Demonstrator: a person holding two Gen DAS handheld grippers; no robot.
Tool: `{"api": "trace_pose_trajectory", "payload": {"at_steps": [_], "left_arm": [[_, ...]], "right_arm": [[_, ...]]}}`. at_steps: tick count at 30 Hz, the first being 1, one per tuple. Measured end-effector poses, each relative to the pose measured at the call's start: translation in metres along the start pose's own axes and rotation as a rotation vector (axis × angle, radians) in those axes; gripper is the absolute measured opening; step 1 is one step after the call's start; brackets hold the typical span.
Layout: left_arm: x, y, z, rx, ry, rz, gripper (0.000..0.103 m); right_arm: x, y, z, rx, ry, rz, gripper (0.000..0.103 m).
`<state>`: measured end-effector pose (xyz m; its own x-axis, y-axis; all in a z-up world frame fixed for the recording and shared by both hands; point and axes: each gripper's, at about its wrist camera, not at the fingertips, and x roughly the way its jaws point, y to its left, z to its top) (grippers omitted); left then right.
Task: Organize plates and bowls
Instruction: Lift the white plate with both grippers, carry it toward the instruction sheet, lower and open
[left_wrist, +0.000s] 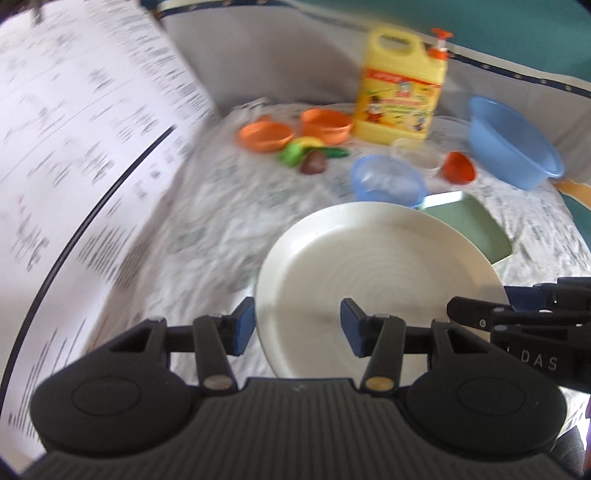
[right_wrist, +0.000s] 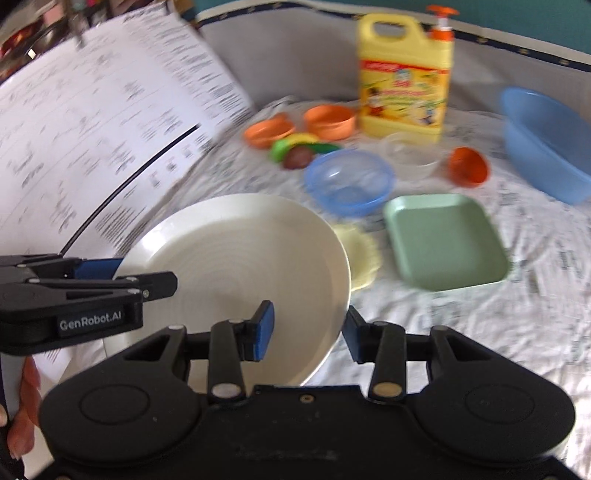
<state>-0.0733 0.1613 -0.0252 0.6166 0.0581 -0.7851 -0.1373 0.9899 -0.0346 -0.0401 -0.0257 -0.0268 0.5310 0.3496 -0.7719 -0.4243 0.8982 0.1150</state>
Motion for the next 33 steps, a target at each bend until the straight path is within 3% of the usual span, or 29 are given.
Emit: {"api": "trace_pose_trajectory", "payload": {"at_steps": [9,26,27,28,29,31,32,33], "left_arm": [[0.011,0.043,-0.038,-0.039,0.057,0.008,0.048],[0.043,0.055,-0.05,-0.045,0.116,-0.001,0.048],[0.045,0.055,-0.051,-0.047,0.12,-0.003,0.049],[0.046,0.055,-0.051,-0.048,0.121,-0.004,0.05],[0.047,0.054,-0.051,-0.046,0.12,-0.002,0.058],[0.048,0.053,-0.051,-0.04,0.115,0.026,0.08],[0.047,0.053,-0.051,-0.037,0.108,0.045,0.094],[0.046,0.053,-0.05,-0.037,0.099,0.06,0.102]], "right_arm": [[0.02,0.047,-0.021,-0.074,0.092,0.022,0.041],[0.05,0.048,-0.035,-0.105,0.185,0.027,0.044],[0.051,0.048,-0.035,-0.105,0.189,0.031,0.046],[0.051,0.048,-0.035,-0.106,0.194,0.034,0.055],[0.051,0.048,-0.036,-0.11,0.192,0.038,0.072],[0.049,0.048,-0.036,-0.125,0.172,0.04,0.093],[0.047,0.048,-0.036,-0.133,0.16,0.041,0.1],[0.045,0.047,-0.036,-0.136,0.153,0.04,0.103]]}}
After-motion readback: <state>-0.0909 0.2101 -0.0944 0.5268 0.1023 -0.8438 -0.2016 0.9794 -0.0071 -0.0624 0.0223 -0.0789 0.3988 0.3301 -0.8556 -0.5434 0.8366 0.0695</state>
